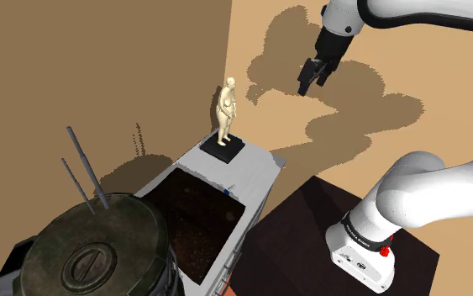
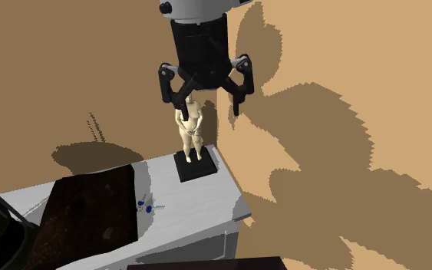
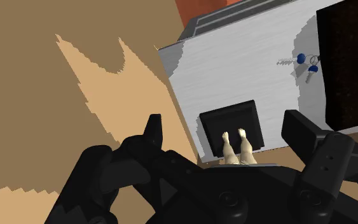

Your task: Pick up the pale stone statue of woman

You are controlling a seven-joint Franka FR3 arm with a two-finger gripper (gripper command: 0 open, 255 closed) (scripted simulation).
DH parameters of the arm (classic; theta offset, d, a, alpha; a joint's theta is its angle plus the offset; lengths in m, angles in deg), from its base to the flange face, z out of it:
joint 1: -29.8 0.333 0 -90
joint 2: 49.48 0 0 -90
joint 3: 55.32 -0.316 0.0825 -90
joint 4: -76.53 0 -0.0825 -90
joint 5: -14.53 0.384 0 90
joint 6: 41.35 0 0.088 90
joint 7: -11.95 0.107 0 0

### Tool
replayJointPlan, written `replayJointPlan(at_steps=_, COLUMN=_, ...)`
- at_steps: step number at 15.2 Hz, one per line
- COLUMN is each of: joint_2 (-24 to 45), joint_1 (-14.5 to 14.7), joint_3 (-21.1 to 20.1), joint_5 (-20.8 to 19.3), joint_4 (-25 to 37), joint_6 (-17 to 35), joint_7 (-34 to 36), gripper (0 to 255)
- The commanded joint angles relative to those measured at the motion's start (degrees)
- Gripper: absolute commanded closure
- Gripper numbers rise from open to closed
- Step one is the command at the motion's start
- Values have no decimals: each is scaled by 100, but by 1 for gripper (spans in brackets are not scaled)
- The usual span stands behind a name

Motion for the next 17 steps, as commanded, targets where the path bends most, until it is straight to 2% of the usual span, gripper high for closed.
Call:
replayJointPlan(at_steps=1, joint_2=0, joint_1=0, joint_3=0, joint_5=0, joint_4=0, joint_6=0, joint_7=0, gripper=0)
replayJointPlan(at_steps=9, joint_2=2084, joint_1=-115, joint_3=-316, joint_5=246, joint_4=1461, joint_6=267, joint_7=816, gripper=0)
replayJointPlan(at_steps=17, joint_2=4169, joint_1=-162, joint_3=-477, joint_5=308, joint_4=3430, joint_6=55, joint_7=1562, gripper=0)
